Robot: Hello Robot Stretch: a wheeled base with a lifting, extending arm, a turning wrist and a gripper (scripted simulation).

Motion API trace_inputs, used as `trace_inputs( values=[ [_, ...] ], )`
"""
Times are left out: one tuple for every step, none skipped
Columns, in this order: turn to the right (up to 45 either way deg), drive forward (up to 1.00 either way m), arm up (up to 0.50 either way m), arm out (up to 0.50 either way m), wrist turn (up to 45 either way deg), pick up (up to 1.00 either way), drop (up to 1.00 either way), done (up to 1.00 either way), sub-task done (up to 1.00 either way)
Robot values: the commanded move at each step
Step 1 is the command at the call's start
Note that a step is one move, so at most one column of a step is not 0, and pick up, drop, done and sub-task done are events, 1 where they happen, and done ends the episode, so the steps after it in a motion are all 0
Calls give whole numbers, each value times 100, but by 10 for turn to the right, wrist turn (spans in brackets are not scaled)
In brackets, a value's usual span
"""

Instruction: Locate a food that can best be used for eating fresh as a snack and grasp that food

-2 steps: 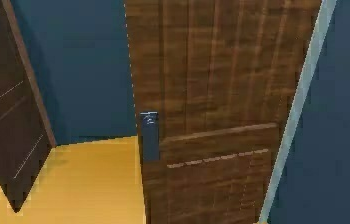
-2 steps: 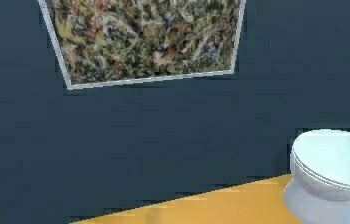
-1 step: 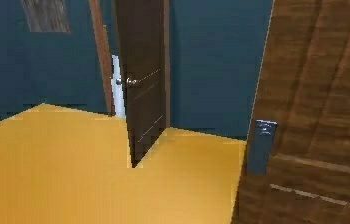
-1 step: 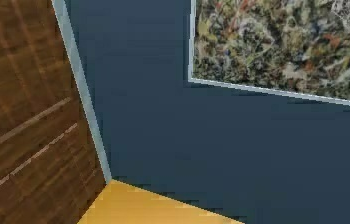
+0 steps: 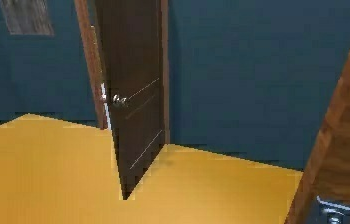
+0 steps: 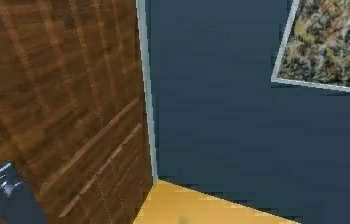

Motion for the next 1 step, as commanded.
trace_inputs(
  values=[
    [60,0,0,0,0,0,0,0,0]
  ],
)
